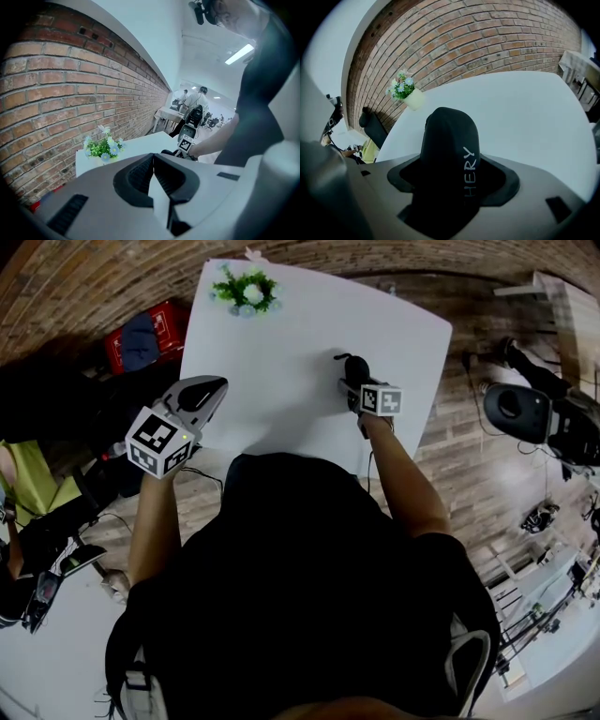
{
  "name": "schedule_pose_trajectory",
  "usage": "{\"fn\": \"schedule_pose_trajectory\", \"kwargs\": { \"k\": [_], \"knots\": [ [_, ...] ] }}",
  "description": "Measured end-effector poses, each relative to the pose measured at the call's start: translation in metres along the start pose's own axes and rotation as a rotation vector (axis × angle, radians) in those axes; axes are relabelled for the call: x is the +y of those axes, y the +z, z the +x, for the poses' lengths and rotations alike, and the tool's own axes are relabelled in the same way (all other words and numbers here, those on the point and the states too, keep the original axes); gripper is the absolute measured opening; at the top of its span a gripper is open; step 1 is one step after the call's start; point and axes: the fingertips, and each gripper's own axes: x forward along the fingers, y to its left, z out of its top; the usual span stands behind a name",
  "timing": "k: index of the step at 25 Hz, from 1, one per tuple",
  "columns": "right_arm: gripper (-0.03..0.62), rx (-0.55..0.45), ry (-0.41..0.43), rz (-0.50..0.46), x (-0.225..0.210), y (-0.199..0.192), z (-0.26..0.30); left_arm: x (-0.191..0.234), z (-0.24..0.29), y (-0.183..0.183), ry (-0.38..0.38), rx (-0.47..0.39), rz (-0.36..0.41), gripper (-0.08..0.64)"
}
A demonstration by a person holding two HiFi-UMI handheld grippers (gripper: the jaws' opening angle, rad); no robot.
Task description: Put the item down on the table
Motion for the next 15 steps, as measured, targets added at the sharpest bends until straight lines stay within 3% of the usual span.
{"fn": "schedule_pose_trajectory", "kwargs": {
  "k": [15],
  "knots": [
    [0.350,-0.009,-0.042,-0.007,-0.0009,-0.0030,0.0020,-0.0050,0.0084,-0.0022,-0.016,0.009,-0.004,0.011]
  ]
}}
